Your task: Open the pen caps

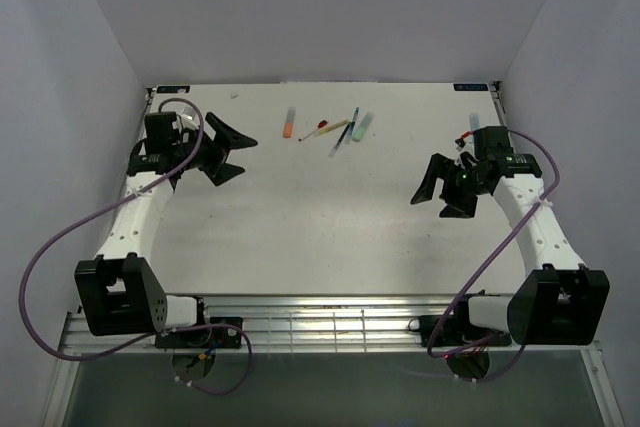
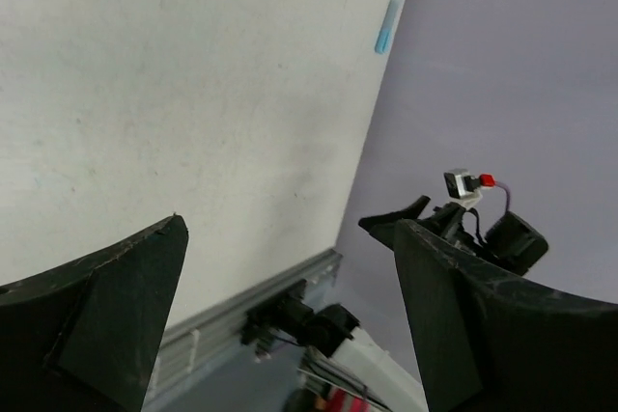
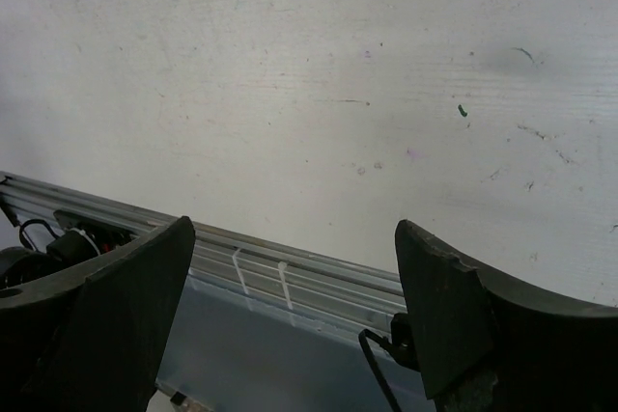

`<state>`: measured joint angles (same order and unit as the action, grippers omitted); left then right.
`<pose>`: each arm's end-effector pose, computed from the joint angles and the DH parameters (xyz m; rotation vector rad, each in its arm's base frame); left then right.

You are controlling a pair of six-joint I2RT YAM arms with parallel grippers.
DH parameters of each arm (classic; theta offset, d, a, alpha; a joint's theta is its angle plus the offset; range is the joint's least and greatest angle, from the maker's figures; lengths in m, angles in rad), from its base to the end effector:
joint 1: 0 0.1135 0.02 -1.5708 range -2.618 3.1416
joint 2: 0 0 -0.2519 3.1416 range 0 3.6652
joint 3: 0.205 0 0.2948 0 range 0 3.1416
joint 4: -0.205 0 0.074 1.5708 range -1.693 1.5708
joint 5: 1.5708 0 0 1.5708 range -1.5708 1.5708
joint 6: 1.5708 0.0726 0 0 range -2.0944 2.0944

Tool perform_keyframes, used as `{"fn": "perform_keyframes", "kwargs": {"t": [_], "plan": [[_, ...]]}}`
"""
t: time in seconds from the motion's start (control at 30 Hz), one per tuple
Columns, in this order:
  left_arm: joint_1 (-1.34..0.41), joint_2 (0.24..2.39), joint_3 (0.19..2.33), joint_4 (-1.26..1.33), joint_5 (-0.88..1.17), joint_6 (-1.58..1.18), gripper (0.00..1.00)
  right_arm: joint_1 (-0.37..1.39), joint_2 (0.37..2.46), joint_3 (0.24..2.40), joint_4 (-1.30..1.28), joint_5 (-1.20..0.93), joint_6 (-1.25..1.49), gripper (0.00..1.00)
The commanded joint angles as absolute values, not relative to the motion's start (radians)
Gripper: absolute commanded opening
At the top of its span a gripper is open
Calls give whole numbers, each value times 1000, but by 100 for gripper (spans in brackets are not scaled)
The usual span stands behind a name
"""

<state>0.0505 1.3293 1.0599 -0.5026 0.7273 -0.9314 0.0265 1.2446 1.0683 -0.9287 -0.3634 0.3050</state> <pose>0.3478 -0.0308 0.2497 -0.7985 2.3186 -1.2692 0.2969 0.0337 0.2338 0.2566 2.6727 0.5911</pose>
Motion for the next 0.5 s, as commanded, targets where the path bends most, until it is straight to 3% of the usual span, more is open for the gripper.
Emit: {"fn": "perform_keyframes", "kwargs": {"t": [0.0, 0.2, 0.23, 0.27, 0.37, 0.47], "plan": [[61, 1315, 1175, -560, 577, -732, 98, 26, 1272, 1156, -890, -364, 291, 90], [60, 1492, 1310, -573, 640, -651, 98, 60, 1331, 1264, -931, -161, 275, 90], [37, 1502, 1365, -695, 544, -622, 98, 69, 1341, 1299, -942, -137, 270, 90], [29, 1514, 1502, -768, 308, -594, 98, 71, 1347, 1313, -945, -117, 265, 90], [25, 1555, 1633, -928, 33, -500, 98, 74, 1355, 1324, -936, -121, 265, 90], [41, 1522, 1553, -974, -67, -572, 98, 74, 1344, 1276, -910, -83, 275, 90]]}}
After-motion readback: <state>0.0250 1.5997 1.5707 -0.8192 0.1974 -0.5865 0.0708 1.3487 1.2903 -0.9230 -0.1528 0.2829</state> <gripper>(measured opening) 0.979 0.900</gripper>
